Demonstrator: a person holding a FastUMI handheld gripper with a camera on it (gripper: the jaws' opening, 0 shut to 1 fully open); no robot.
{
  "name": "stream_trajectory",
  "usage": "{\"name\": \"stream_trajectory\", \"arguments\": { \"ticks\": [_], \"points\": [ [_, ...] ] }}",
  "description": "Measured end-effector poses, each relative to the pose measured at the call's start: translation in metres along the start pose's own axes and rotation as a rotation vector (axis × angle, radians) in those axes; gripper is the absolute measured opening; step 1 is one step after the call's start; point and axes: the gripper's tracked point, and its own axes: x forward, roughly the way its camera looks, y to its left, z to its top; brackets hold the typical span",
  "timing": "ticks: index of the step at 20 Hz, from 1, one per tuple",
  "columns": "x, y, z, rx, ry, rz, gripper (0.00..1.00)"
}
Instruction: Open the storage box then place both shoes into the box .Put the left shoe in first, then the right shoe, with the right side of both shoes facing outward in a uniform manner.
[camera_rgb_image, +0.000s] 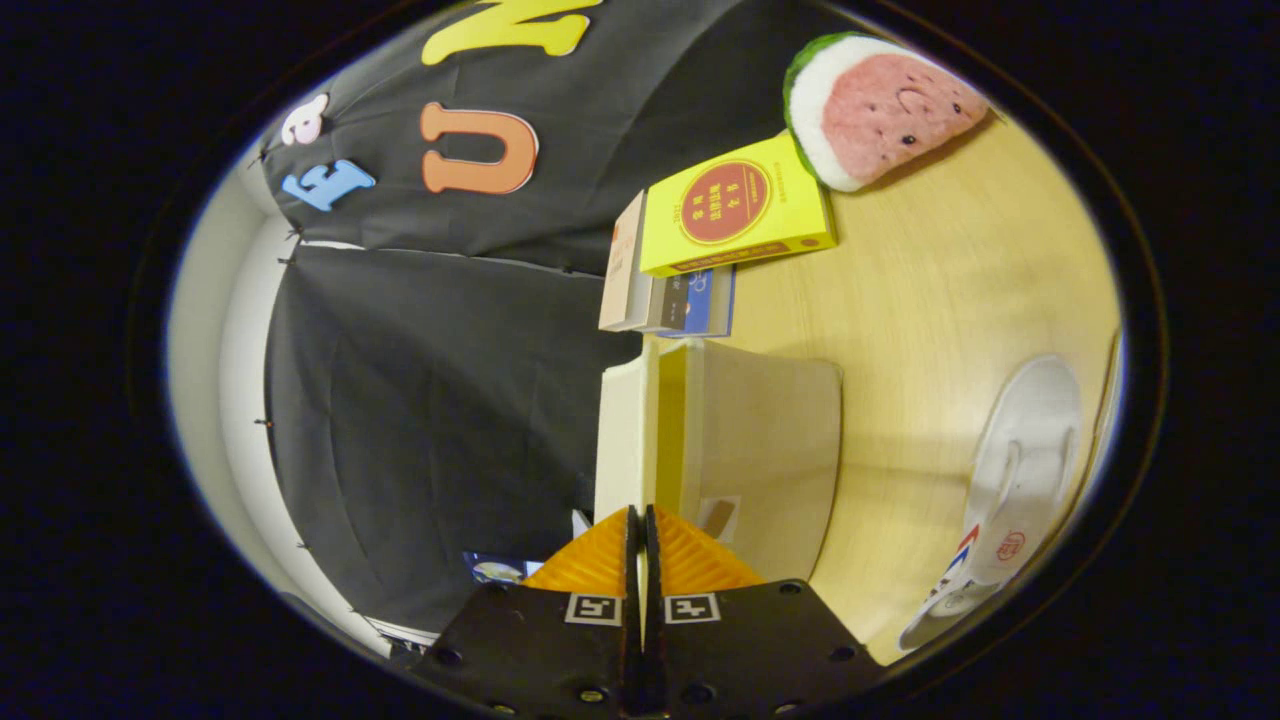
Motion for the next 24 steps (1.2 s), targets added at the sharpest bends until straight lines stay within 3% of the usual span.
{"name": "stream_trajectory", "arguments": {
  "ticks": [3, 6, 10, 16, 19, 24],
  "points": [
    [0.004, 0.030, 0.001, 0.003, -0.012, -0.019, 0.01],
    [0.012, 0.068, 0.002, -0.098, -0.012, -0.033, 0.01],
    [0.033, 0.133, 0.001, -0.137, -0.013, 0.017, 0.01],
    [0.092, 0.207, -0.016, -0.189, 0.030, 0.048, 0.01],
    [0.131, 0.224, -0.030, -0.218, 0.044, 0.004, 0.08],
    [0.166, 0.248, -0.044, -0.214, 0.047, -0.004, 0.74]
  ]
}}
